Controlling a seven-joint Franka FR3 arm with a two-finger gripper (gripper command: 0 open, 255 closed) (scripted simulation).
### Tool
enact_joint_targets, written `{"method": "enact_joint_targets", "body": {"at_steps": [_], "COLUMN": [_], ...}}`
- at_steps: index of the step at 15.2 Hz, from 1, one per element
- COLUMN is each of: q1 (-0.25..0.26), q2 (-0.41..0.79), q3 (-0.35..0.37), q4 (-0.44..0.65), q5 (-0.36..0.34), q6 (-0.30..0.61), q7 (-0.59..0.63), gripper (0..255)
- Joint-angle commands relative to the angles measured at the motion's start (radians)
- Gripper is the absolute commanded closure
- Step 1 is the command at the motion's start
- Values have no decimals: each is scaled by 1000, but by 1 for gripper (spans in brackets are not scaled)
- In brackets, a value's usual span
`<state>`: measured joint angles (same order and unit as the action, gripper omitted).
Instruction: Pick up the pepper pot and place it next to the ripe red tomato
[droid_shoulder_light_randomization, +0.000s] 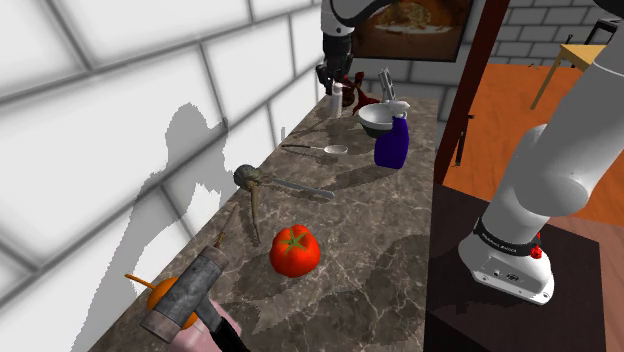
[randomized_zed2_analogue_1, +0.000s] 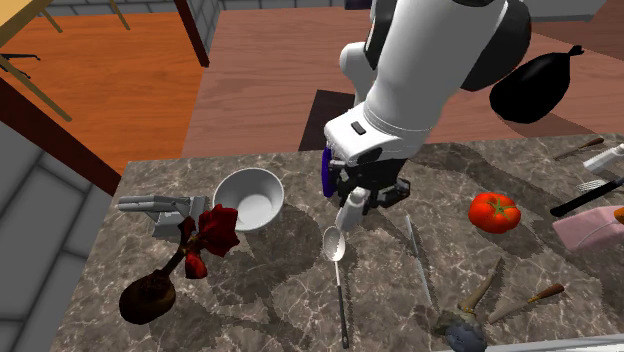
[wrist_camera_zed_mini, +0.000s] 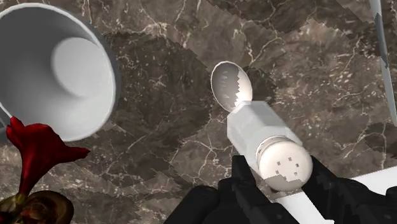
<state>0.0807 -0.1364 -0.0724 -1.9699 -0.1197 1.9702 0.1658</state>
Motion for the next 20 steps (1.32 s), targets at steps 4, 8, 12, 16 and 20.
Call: {"method": "enact_joint_targets", "body": {"at_steps": [4, 8, 12, 16, 20], "q1": [49, 87, 126, 164, 190], "q2": [-61, -98, -120, -125, -116], "q3": [70, 129, 191, 254, 301], "q4": [-66, -100, -117, -115, -129], "q5": [-7, -4, 3, 12, 16], "q6": [-9, -23, -39, -57, -45], "q7": [123, 217, 313, 409, 481], "gripper": [255, 255, 255, 255, 255]}}
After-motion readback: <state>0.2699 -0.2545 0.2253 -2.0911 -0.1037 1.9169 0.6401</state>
